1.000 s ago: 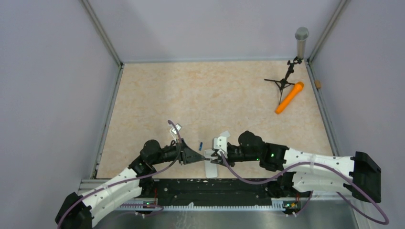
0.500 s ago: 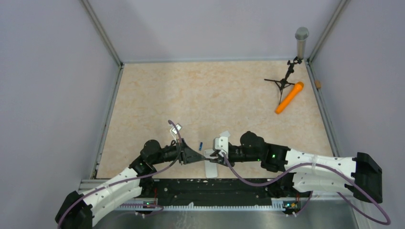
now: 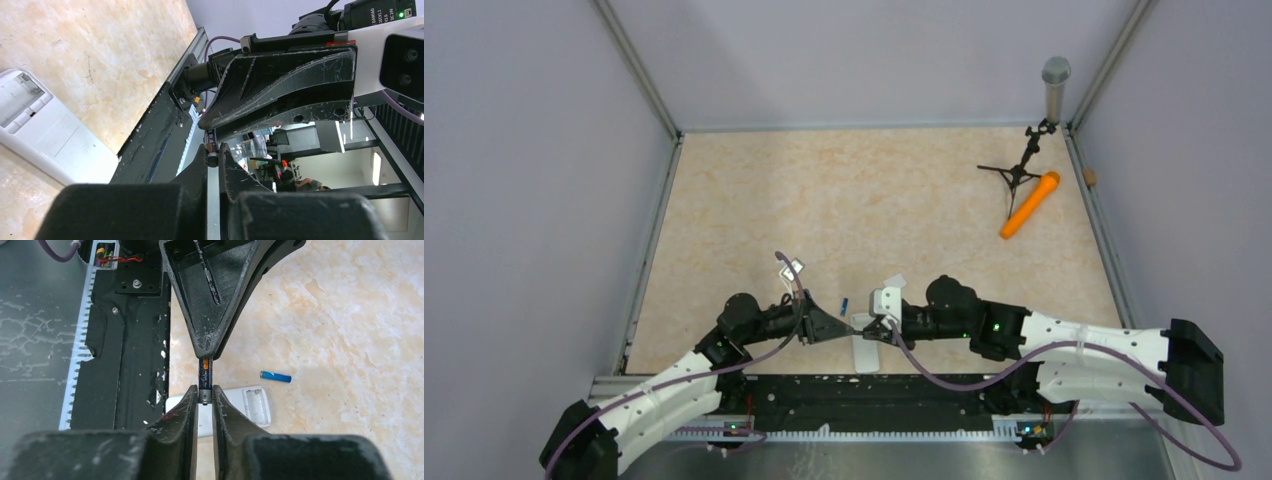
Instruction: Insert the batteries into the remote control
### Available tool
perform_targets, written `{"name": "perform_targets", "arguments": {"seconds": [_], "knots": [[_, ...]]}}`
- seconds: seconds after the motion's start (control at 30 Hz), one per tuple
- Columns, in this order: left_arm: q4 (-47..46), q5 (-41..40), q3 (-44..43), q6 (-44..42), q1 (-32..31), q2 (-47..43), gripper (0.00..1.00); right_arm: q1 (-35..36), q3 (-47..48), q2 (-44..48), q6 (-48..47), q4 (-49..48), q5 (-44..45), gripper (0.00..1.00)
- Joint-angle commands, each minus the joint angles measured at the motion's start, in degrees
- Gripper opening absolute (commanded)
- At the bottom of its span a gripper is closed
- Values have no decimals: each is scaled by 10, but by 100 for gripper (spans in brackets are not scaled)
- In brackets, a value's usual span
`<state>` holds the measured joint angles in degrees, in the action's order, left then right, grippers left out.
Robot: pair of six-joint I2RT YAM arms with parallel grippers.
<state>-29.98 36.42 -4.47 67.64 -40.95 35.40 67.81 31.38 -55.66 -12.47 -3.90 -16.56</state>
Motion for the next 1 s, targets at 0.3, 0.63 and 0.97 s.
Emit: {"name": "perform_targets", "arguments": {"seconds": [0.3, 0.63, 0.97], "knots": [[57, -28, -5, -32, 3, -21, 28, 8, 26, -6, -15, 8, 27, 0], [284, -159, -38, -100, 5, -114, 54, 8, 105, -88, -46, 129, 131, 0], [435, -265, -56, -132, 6, -139, 54, -8, 179, -206, -111, 206, 163, 0]]}}
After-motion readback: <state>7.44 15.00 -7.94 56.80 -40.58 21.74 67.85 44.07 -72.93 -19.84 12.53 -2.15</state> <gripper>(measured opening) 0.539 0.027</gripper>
